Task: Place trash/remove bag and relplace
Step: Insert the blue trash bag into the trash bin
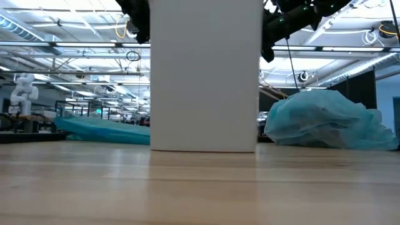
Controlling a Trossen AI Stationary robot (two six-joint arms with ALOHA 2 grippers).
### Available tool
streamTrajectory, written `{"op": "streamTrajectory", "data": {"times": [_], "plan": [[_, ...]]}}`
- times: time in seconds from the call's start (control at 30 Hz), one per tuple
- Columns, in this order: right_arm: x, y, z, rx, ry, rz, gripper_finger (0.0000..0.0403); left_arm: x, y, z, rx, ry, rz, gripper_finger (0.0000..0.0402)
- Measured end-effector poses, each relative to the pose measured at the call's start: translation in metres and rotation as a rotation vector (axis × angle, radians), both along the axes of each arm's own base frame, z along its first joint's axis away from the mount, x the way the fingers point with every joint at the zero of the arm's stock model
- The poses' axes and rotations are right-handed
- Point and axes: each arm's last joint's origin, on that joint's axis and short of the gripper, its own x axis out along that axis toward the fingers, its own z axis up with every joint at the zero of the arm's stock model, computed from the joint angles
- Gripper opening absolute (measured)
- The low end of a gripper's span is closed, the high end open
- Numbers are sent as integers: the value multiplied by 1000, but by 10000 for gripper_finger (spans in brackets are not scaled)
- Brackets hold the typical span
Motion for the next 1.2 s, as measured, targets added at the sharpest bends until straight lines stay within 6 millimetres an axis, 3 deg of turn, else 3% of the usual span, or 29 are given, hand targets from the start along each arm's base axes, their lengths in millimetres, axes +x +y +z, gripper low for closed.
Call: {"op": "streamTrajectory", "data": {"times": [0.2, 0.57, 0.73, 0.93, 1.2], "plan": [[2, 16, -7, 64, 72, 103, 1, 10, -28, -3, -35, 35, -93, 0], [17, 74, -13, 24, 167, 334, 0, 23, -73, -3, -46, 41, -244, 0], [14, 82, -6, -58, 159, 270, 0, 21, -85, -6, 16, 121, -200, 0], [4, 79, 4, -122, 150, 154, 0, -1, -77, -19, 319, 459, -4, 0], [1, 79, 6, -158, 157, 153, 0, -26, -50, -56, 358, 598, -9, 0]]}}
